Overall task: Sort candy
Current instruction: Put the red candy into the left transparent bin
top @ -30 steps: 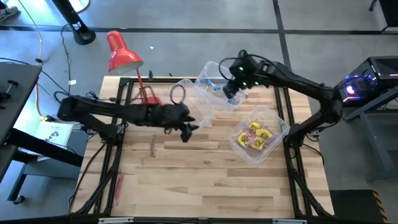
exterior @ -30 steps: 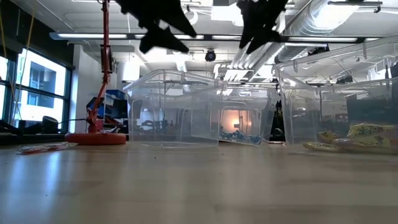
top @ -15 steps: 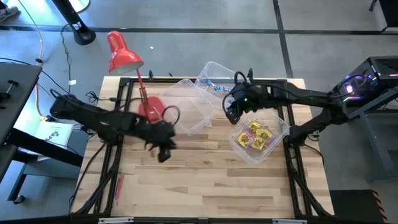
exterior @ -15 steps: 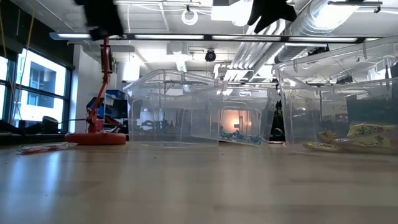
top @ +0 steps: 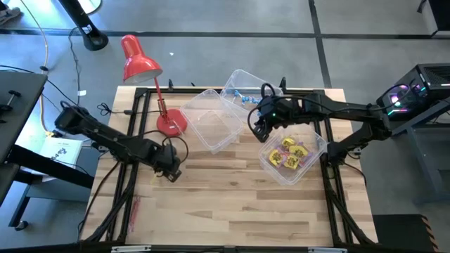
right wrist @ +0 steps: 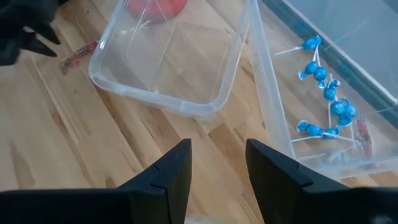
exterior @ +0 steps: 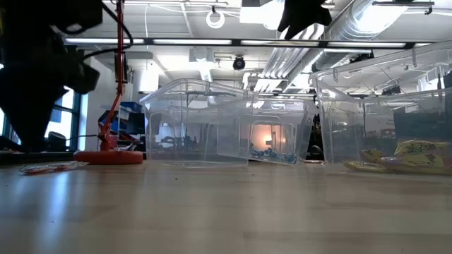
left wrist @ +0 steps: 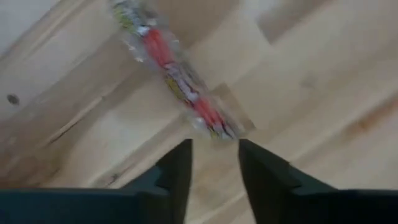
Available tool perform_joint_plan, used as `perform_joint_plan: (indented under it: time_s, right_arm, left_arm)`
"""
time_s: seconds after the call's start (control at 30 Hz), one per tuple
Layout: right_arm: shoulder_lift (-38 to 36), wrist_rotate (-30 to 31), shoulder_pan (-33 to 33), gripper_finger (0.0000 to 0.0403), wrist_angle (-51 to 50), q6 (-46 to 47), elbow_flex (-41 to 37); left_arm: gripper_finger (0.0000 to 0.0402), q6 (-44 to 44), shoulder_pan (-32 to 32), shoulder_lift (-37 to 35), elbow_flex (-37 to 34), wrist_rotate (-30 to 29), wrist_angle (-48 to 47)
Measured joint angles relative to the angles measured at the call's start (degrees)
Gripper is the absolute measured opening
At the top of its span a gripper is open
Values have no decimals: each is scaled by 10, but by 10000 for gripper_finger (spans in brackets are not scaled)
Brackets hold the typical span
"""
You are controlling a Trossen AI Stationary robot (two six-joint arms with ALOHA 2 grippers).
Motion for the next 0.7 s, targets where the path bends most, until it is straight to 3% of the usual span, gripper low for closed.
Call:
perform_joint_plan:
  time_s: [0.2,0.4,0.57,0.7]
  right_arm:
    - [4,-1,-2,145,5,-18,0]
    - [4,-5,-2,145,5,-21,0]
    - [3,-5,-2,145,4,-34,0]
    - [3,-5,-2,145,-1,-35,0]
  left_arm:
    - [215,-59,52,5,-42,-11,44]
    - [257,-105,96,21,-88,-14,146]
    - [245,-143,110,44,-96,-16,161]
    - [165,-122,104,50,-84,-20,131]
